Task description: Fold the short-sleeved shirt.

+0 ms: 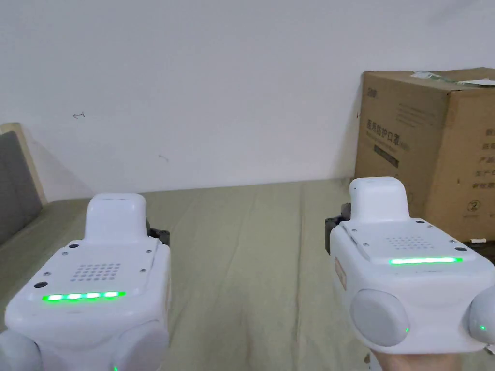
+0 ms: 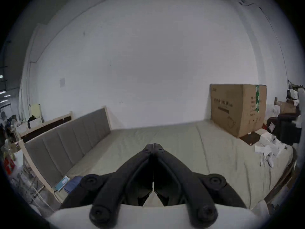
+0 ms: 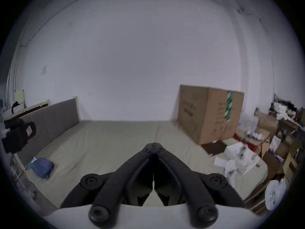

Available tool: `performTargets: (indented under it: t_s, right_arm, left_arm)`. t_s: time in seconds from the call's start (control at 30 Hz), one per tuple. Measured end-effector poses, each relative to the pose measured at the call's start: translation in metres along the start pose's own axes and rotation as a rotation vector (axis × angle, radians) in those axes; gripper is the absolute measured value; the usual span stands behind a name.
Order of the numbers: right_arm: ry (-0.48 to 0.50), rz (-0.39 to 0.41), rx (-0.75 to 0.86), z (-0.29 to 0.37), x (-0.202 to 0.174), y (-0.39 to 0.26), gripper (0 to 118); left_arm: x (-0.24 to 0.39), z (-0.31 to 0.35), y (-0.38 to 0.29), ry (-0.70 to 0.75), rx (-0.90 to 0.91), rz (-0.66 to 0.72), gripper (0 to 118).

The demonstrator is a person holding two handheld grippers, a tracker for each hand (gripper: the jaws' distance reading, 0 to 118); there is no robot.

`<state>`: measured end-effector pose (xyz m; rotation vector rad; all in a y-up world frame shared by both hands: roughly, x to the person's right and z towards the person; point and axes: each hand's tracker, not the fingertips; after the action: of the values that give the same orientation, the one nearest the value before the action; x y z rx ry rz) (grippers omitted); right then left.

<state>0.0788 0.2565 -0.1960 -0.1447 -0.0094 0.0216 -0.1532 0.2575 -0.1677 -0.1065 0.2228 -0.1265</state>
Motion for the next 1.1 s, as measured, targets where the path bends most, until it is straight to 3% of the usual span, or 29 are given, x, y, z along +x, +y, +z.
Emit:
performTargets:
  t_s: [0.37, 0.43, 0.47, 0.5, 0.53, 0.57, 0.77, 0.9, 1.1]
  right_arm:
    - [0.018, -0.008, 0.062, 0.008, 0.001, -0.001, 0]
    - [0.021, -0.009, 0.050, 0.007, 0.001, -0.005, 13]
    - [0.031, -0.013, 0.047, 0.006, 0.002, -0.006, 27]
    - [0.043, -0.018, 0.041, 0.003, 0.003, -0.007, 52]
    - [0.050, -0.021, 0.033, 0.002, 0.003, -0.007, 70]
    - [0.053, -0.023, 0.030, 0.001, 0.002, -0.007, 83]
    - [0.040, -0.007, 0.043, -0.006, 0.001, -0.008, 116]
    - [0.053, 0.003, 0.047, -0.007, -0.001, -0.009, 117]
    - [0.062, 0.004, 0.037, -0.010, -0.003, -0.012, 117]
  left_arm:
    - [0.013, 0.015, -0.005, -0.005, 0.049, -0.016, 3]
    - [0.012, 0.014, -0.003, -0.010, 0.035, -0.011, 33]
    - [0.011, 0.011, -0.003, -0.011, 0.029, -0.010, 56]
    - [0.010, 0.010, -0.003, -0.018, 0.020, -0.007, 86]
    - [0.010, 0.008, -0.004, -0.021, 0.010, -0.002, 102]
    - [0.010, 0.006, -0.004, -0.026, 0.006, 0.003, 111]
    - [0.016, 0.000, -0.001, -0.044, -0.010, -0.022, 114]
    - [0.013, -0.002, -0.002, -0.157, -0.049, 0.044, 114]
    - [0.011, -0.003, -0.001, -0.079, -0.021, 0.013, 114]
